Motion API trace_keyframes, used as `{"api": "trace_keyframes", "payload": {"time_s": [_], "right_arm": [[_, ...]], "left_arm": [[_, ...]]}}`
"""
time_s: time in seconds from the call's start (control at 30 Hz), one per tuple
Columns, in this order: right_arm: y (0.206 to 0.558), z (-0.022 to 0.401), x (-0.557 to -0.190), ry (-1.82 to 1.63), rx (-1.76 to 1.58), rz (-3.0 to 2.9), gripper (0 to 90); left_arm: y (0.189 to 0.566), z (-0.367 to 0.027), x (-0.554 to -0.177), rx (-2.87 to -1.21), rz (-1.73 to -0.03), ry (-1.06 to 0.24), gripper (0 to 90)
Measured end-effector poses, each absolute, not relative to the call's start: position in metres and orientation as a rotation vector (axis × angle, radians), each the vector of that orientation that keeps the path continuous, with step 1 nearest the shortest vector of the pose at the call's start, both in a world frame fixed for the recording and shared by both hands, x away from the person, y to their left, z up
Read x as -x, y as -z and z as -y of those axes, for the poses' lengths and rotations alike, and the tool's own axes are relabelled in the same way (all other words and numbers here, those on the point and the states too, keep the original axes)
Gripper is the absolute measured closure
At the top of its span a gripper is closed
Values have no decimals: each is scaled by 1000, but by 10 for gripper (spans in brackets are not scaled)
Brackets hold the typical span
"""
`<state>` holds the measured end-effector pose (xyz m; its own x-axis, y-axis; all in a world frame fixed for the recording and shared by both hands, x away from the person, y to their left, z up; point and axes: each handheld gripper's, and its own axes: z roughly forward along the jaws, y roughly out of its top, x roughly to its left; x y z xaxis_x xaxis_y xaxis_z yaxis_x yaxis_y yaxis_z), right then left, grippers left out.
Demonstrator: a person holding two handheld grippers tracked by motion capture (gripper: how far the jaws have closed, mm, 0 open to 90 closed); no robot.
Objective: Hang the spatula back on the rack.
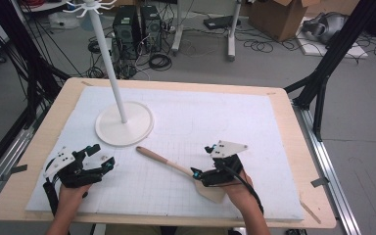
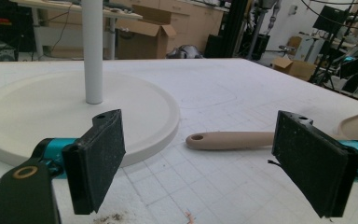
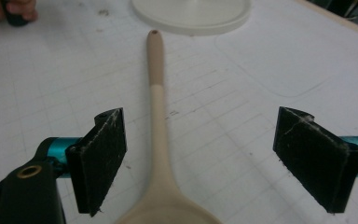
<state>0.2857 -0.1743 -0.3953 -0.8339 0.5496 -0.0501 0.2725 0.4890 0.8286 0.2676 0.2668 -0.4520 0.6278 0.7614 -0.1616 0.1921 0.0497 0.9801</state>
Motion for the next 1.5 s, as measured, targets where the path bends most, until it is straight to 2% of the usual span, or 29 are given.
{"api": "trace_keyframes", "payload": {"time_s": [0.1,0.27,0.5,0.73,1.0,1.07,1.27,1.37,1.5], "right_arm": [[398,162,-289,-1228,-673,-2505,241],[409,144,-297,-1101,-689,-2621,253],[417,127,-306,-959,-682,-2706,356],[425,117,-310,-860,-654,-2752,398],[427,115,-313,-827,-662,-2777,617],[427,114,-311,-850,-653,-2801,763],[425,115,-310,-875,-685,-2778,780],[417,121,-308,-995,-712,-2726,781],[404,130,-305,-1156,-726,-2632,782]], "left_arm": [[452,-266,-267,-1492,-838,-531,174],[452,-267,-268,-1485,-842,-518,174],[452,-267,-267,-1492,-839,-522,174],[452,-267,-268,-1485,-842,-518,174],[452,-267,-268,-1484,-846,-518,174],[452,-267,-268,-1488,-845,-520,175],[452,-267,-266,-1480,-842,-538,177],[451,-267,-263,-1460,-850,-542,244],[443,-262,-261,-1418,-843,-511,258]]}}
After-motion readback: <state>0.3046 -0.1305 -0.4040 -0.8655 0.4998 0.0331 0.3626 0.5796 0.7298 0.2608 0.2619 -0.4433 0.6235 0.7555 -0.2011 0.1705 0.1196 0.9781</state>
